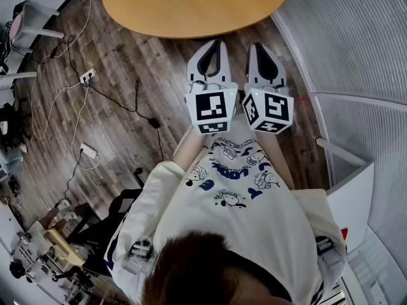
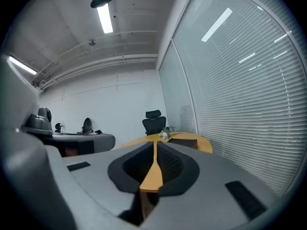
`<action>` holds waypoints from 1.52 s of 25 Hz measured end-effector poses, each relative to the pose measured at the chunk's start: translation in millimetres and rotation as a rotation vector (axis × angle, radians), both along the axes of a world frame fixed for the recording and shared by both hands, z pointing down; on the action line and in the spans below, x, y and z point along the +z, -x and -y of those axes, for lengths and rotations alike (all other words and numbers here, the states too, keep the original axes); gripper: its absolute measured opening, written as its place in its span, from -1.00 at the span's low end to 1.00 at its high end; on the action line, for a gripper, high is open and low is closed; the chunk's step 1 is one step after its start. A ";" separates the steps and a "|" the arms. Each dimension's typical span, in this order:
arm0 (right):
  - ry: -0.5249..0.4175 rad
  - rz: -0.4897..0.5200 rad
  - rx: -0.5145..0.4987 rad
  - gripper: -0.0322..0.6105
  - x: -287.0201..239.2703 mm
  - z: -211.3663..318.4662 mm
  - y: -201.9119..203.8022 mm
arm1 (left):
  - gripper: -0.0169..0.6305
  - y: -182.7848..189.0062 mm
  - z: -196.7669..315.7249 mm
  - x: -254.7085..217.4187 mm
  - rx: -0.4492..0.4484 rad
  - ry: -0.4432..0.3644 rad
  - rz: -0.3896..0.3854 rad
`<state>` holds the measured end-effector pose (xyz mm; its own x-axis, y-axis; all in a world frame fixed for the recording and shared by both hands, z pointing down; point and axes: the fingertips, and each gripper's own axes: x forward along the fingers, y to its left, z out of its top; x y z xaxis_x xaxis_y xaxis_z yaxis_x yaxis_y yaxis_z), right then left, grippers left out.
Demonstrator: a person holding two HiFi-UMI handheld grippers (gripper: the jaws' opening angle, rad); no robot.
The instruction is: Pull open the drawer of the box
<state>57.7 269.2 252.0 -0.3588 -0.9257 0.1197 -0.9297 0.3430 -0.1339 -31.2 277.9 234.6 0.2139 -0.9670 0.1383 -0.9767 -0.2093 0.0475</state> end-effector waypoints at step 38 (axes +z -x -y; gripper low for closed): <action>0.098 0.020 -0.004 -0.77 42.1 125.1 -38.7 | -0.90 -42.6 128.5 40.3 0.028 0.084 -0.008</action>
